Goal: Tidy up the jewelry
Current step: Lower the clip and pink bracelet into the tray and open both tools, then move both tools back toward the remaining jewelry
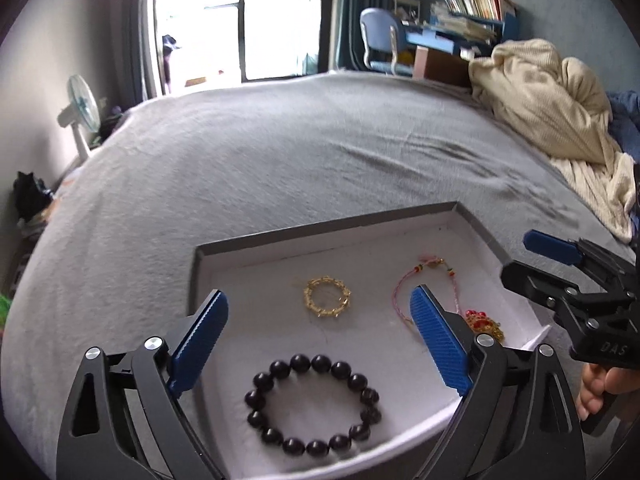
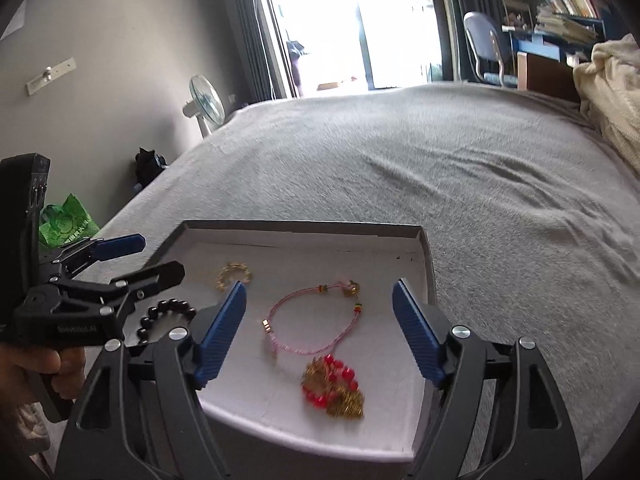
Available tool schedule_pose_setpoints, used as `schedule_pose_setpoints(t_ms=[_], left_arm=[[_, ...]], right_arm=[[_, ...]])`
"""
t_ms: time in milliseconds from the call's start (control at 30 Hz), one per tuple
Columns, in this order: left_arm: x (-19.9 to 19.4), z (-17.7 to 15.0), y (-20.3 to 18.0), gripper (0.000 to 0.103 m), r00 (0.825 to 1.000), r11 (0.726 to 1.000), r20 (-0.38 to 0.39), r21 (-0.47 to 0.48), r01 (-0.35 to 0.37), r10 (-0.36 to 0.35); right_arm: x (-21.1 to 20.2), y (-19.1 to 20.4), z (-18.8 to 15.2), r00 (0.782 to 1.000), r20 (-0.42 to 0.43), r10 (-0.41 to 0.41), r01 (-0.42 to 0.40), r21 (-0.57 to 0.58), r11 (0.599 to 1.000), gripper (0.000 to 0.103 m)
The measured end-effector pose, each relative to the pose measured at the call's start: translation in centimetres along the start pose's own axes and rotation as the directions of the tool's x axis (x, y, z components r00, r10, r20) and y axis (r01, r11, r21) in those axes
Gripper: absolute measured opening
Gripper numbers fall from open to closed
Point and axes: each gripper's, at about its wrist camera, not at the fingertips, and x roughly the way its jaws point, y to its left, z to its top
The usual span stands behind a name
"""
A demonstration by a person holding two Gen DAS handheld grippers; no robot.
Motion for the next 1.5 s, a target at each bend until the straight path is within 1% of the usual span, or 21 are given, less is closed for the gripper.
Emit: schedule_pose_setpoints(t_ms=[133,333,433,567,667,767,900,1000,1100,1333,1433,1500], left_arm=[[-2.4,-1.5,-0.1,0.095,0.999,1.000,0.035,-0.020,-0.010,0.011],[-5.5,-4.2,-0.8,0.095,0.997,1.000,0.074,0.005,-0.018,0.018],[-7.1,-5.7,-1.1,0.096,0.995,1.000,0.100,-0.003,-0.018,0.018],[-8.8,-8.2,-1.4,0.096,0.993,0.999,0.118,-0.034,-0.006,0.010],[-9.3,-10.2,-1.5,0.097,0.995,0.998,0.103,-0.055,0.004,0.002],[-9.5,-12.1,-1.5,0.097,0.996,0.998,0.084,-0.064,-0.002,0.008],[-9.6,-14.2,-1.3,0.097,0.998,0.997,0.060,-0.080,-0.007,0.011],[-9.8,-15.0,-1.2,0.097,0.998,0.996,0.057,-0.088,-0.004,0.009],[-10.2,-15.5,-1.4,0.097,0.998,0.996,0.070,-0.086,-0.002,0.008],[-10.8,-17.8,-2.2,0.097,0.997,0.998,0.076,-0.063,0.024,-0.019],[-11.1,-18.1,-2.7,0.097,0.996,0.999,0.089,-0.046,0.027,-0.023],[-11.1,-18.1,-3.0,0.097,0.996,0.999,0.089,-0.037,0.024,-0.020]], right_arm=[[-2.1,0.7,-1.1,0.999,0.034,0.004,-0.004,-0.017,1.000,0.086],[-5.0,1.2,-3.4,0.997,0.079,0.001,0.001,-0.019,1.000,0.095],[-6.3,1.3,-4.8,0.995,0.103,-0.007,0.009,-0.017,1.000,0.097],[-7.6,1.1,-6.8,0.994,0.110,-0.021,0.022,-0.011,1.000,0.097],[-8.3,0.8,-8.6,0.995,0.099,-0.034,0.034,-0.003,0.999,0.097],[-9.0,0.5,-10.3,0.995,0.087,-0.049,0.049,0.001,0.999,0.097],[-9.9,0.0,-11.6,0.995,0.087,-0.053,0.050,0.041,0.998,0.098],[-10.3,0.0,-12.1,0.995,0.086,-0.060,0.055,0.049,0.997,0.098],[-10.5,0.1,-13.0,0.996,0.074,-0.056,0.053,0.048,0.997,0.098],[-11.4,-0.1,-14.5,0.996,0.073,-0.045,0.039,0.080,0.996,0.098],[-11.4,0.2,-14.9,0.997,0.060,-0.042,0.037,0.078,0.996,0.098],[-11.4,0.6,-14.9,0.998,0.055,-0.042,0.039,0.057,0.998,0.098]])
